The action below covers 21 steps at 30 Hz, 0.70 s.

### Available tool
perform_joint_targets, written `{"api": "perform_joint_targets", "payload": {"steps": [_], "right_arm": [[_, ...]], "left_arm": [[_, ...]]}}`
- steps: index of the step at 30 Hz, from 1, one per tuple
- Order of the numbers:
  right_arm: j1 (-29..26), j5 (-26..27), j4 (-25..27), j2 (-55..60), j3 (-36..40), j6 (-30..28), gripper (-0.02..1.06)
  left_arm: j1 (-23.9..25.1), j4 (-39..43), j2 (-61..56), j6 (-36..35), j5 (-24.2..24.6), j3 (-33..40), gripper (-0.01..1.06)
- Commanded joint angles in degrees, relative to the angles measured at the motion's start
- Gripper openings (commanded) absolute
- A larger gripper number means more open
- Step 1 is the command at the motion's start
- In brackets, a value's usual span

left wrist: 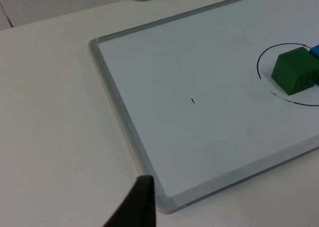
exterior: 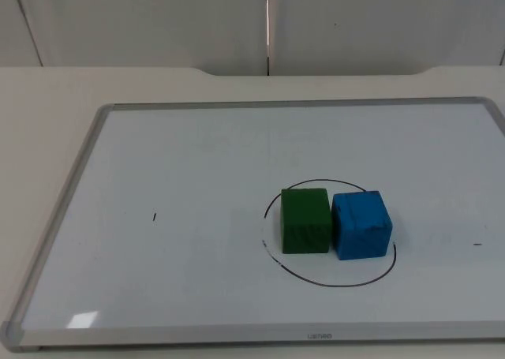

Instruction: Push the two cubes into the marked area.

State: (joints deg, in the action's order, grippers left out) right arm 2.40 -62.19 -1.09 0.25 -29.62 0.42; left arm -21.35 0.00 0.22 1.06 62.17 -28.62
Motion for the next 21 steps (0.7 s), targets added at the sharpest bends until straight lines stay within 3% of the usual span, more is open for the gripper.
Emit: {"api": "perform_joint_targets", "payload": {"steps": [1, 15, 21], "right_arm": [[-0.66, 0.35, 0.19, -0.25, 0.16, 0.21, 1.05], [-0.55, 0.45, 0.19, -0.25, 0.16, 0.21, 1.05], [-0.55, 0.45, 0.19, -0.25, 0.16, 0.21, 1.05]], "left_arm": [[0.16, 0.36, -0.22, -0.34, -0.58, 0.3, 1.05], [0.16, 0.47, -0.22, -0.34, -0.58, 0.3, 1.05], [4.3, 0.47, -0.22, -0.34, -0.58, 0.3, 1.05]]}}
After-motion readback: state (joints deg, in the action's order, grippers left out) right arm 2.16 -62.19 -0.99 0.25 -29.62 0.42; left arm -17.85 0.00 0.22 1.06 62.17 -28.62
